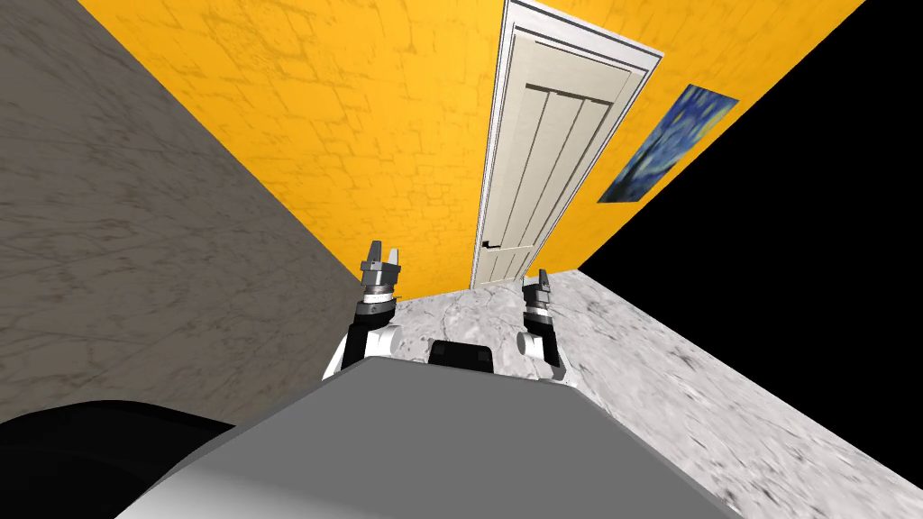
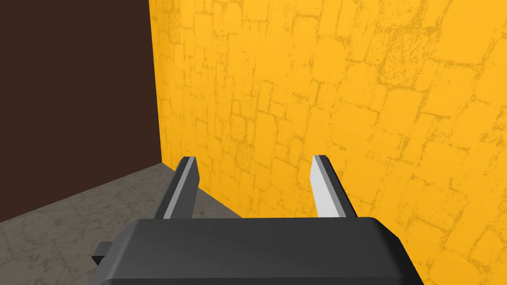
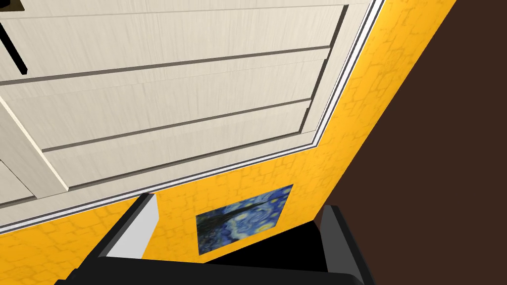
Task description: Pull the door open
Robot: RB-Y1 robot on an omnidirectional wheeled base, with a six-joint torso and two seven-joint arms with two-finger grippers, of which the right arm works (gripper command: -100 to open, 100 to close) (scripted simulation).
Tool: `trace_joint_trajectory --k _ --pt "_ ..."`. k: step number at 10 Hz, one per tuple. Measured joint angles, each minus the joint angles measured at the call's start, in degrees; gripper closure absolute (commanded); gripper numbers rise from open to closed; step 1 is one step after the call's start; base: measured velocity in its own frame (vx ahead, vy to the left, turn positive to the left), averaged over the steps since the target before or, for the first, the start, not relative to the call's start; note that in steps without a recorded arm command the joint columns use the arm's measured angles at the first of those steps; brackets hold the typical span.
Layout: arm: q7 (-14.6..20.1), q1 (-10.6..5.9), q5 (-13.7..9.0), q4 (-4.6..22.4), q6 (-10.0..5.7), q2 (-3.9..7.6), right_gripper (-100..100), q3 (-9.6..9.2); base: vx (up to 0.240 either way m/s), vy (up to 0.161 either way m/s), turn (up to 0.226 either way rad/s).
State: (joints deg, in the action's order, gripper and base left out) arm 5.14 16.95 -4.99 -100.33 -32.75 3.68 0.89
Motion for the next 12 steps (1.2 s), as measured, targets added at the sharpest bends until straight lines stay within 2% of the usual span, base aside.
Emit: trace_joint_trajectory --k 4,7,12 --pt "-0.2 -2.69 -0.2 6.9 -1.74 0.92 -100 0.96 0.074 -0.054 0.134" --pt "-0.3 -4.44 -0.4 11.2 -2.44 1.51 -100 1.63 0.054 -0.048 0.140" --pt "-0.7 -6.82 -0.5 17.1 -3.60 1.87 -100 2.37 0.047 -0.039 0.075"
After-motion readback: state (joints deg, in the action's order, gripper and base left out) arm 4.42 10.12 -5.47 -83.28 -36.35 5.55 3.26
